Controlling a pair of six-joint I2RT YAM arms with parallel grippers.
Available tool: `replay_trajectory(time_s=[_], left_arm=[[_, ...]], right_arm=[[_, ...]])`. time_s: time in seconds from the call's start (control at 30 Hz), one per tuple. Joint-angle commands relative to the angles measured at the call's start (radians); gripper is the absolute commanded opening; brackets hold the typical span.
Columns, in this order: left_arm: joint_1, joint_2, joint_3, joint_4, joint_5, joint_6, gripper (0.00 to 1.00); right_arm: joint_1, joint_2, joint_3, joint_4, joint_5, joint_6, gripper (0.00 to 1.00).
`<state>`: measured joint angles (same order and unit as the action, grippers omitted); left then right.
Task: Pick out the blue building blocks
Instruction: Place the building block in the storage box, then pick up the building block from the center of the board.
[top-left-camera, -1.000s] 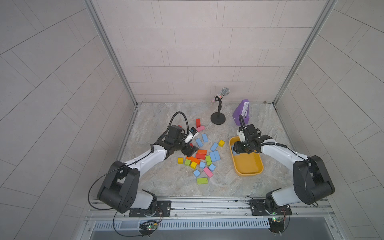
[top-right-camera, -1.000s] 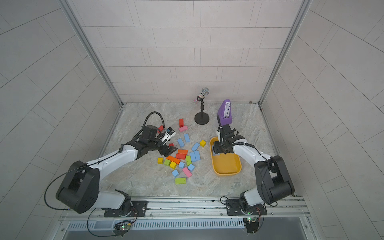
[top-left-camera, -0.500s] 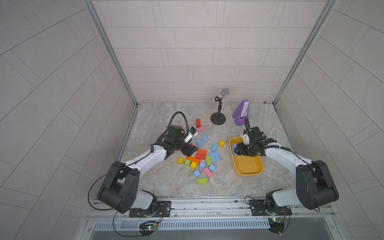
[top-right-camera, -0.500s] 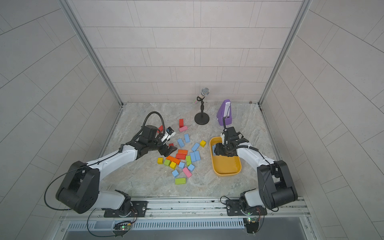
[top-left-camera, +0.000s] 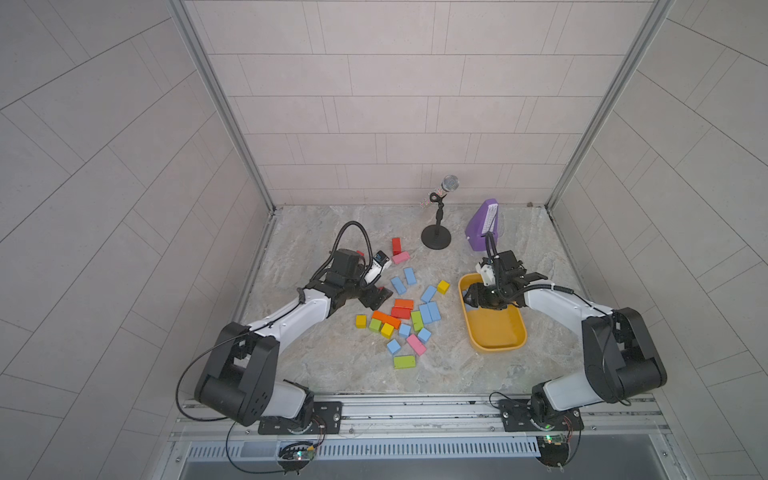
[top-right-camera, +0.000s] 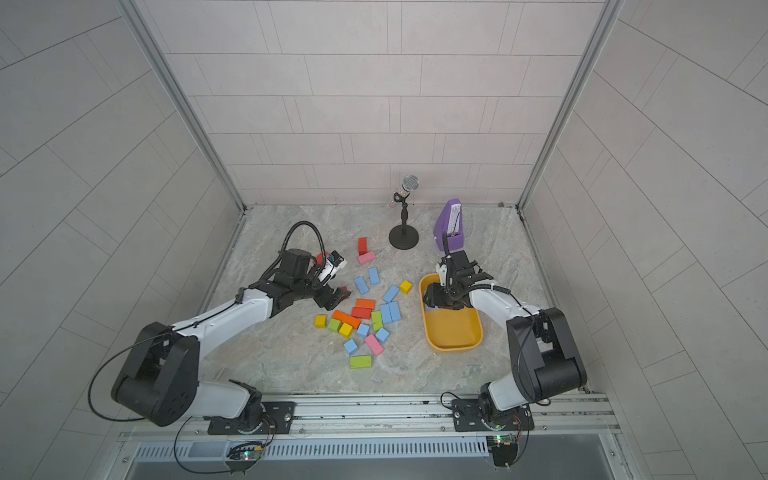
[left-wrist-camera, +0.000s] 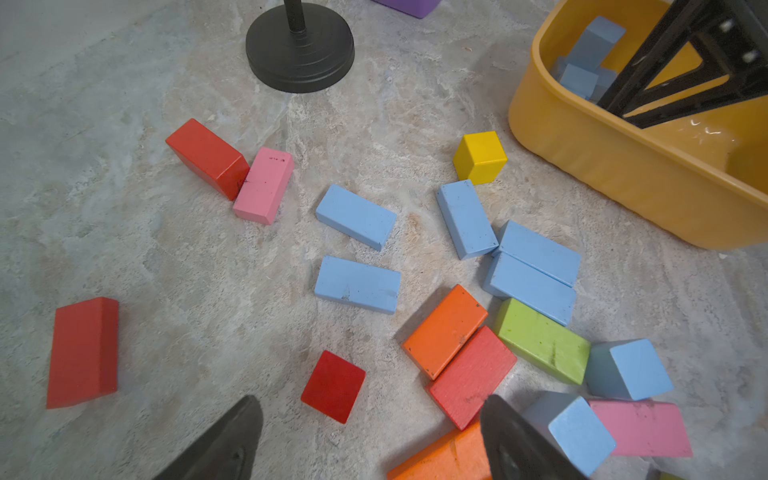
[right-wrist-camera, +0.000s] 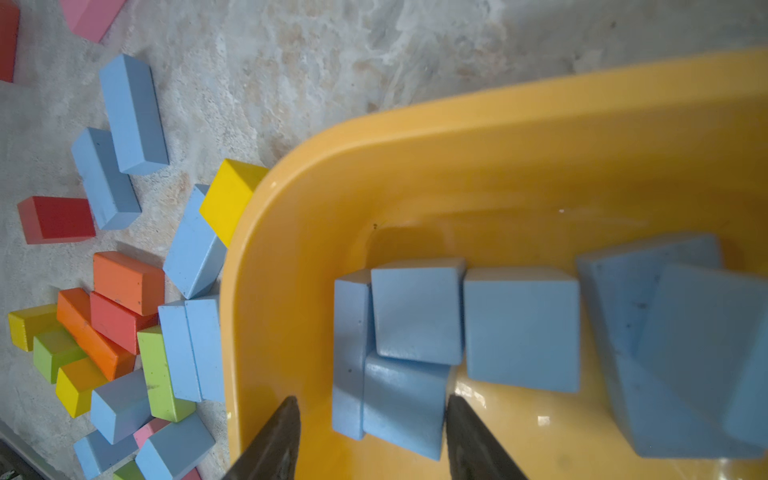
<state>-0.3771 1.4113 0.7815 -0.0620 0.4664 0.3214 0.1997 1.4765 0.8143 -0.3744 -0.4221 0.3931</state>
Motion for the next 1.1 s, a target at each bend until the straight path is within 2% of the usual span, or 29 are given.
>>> replay_trajectory(time_s=[0.0,0.1,0.23,0.4,0.53,0.63,0.77,1.07], left_arm=[[0.007,-0.009,0.011,0.013,-0.003,-0.005,0.87],[0.013,-0.011,0.009,0.022,-0.003,-0.023,0.87],[0.030,-0.017,0.008,0.033,-0.017,-0.049,0.87],[0.094,-0.024,0.008,0.058,-0.045,-0.109,0.88],[0.179,-0.038,0.006,0.074,-0.036,-0.168,0.89],[0.246,-0.047,0.000,0.087,-0.021,-0.219,0.90],[0.302,-0.058,0.002,0.087,-0.022,-0.249,0.90],[0.322,-0.074,-0.011,0.106,-0.014,-0.245,0.91]], right_arm=[[-0.005,-0.016,0.014,-0.001,-0.010,-0.010,0.58],[-0.005,-0.039,0.021,-0.021,-0.007,-0.013,0.58],[0.010,-0.088,0.058,-0.104,0.081,-0.040,0.58],[0.101,-0.143,0.134,-0.179,0.174,-0.059,0.58],[0.207,-0.113,0.232,-0.227,0.280,-0.067,0.58],[0.288,-0.039,0.316,-0.241,0.338,-0.068,0.58],[0.368,0.115,0.453,-0.255,0.354,-0.072,0.57],[0.429,0.480,0.782,-0.315,0.348,-0.078,0.56]])
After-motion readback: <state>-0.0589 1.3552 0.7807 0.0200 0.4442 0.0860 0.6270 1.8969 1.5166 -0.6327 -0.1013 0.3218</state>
